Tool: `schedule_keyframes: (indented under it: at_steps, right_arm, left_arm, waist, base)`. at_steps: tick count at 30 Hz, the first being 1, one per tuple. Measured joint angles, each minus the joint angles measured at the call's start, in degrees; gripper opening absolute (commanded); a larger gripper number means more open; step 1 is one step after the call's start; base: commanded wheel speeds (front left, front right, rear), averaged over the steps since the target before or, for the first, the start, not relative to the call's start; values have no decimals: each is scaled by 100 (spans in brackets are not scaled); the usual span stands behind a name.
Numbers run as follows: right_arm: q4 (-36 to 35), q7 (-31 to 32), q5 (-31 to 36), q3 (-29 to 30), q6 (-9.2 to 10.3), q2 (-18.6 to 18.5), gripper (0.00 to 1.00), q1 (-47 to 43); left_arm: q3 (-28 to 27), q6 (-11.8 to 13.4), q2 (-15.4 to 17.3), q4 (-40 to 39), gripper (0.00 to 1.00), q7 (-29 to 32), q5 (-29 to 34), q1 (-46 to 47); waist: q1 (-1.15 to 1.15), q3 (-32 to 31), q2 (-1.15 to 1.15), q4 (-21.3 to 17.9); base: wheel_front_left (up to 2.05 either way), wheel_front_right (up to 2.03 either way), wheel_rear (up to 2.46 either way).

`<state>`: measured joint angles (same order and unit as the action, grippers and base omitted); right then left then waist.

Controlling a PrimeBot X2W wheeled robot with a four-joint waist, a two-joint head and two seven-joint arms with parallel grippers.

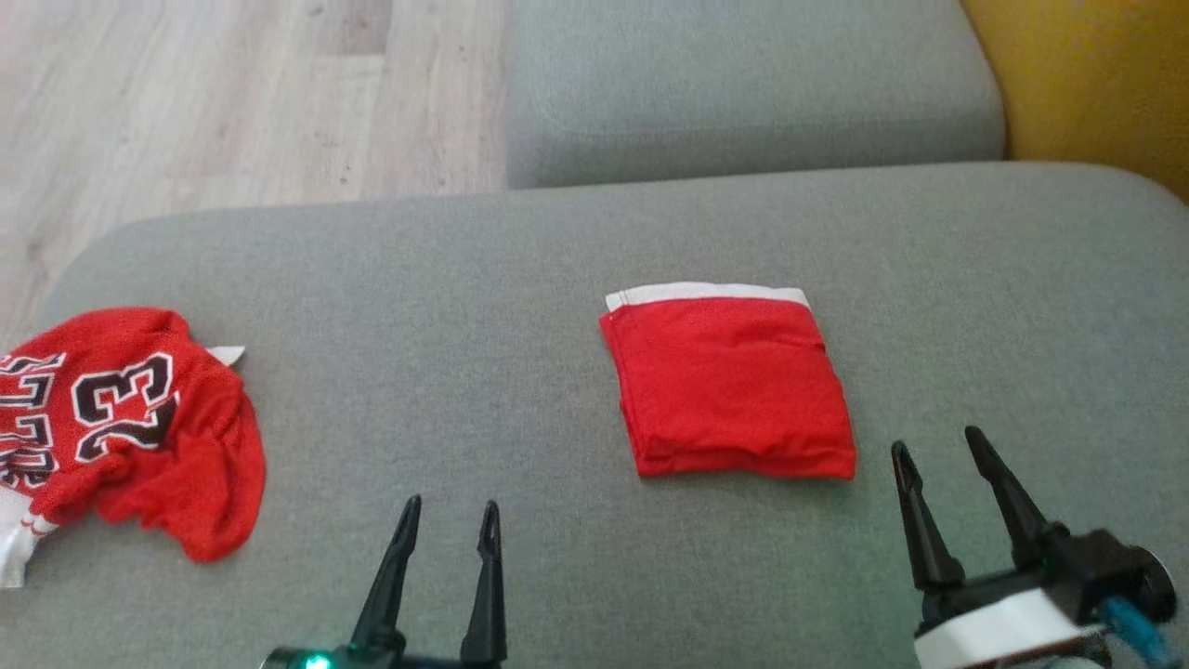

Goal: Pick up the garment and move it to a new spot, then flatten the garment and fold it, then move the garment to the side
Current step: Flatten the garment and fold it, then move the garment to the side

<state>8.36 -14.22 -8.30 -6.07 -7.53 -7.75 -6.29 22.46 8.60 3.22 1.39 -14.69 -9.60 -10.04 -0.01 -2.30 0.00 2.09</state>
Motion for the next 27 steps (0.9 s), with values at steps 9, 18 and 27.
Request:
schedule_keyframes:
  at_steps: [9,18,27]
  right_arm:
    - [-367,-13,381,199,0,256,100,-810]
    - [-394,-13,437,188,0,338,100,-851]
    - [-402,-13,437,170,0,349,100,-853]
  left_arm:
    - [-248,-30,10,-263,100,0,227,-439]
    - [-304,-111,9,-278,100,0,318,-566]
    - [-370,-113,9,-292,100,0,319,-572]
  waist:
    - [0,-286,0,51]
    - [1,-395,0,78]
    - [1,-382,0,117]
  base:
    - [0,0,0]
    - [0,0,0]
    - [0,0,0]
